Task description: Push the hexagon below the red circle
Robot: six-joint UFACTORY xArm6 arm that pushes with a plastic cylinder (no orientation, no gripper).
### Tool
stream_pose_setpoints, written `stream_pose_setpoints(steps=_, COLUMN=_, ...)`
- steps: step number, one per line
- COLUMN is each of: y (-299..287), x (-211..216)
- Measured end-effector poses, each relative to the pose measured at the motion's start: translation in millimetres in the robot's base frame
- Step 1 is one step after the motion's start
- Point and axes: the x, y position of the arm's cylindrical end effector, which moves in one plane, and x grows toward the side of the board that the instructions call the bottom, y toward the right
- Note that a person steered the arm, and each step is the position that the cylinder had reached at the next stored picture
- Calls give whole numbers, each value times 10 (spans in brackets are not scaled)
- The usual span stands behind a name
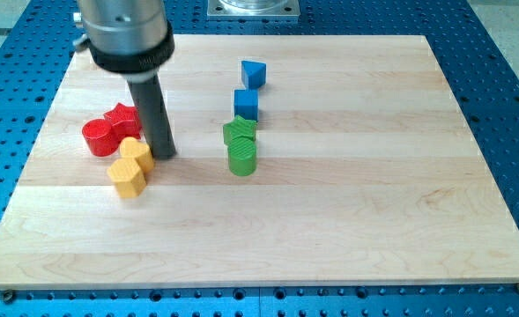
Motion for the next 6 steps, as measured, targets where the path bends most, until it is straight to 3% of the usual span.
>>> stream_pose_setpoints(steps=1, y=251, x=480)
stream_pose_setpoints(steps=2, y=11, x=954)
stream_pose_setpoints(steps=4, y=-627, x=349)
stream_pose_setpoints(steps=6, y=-679, x=109)
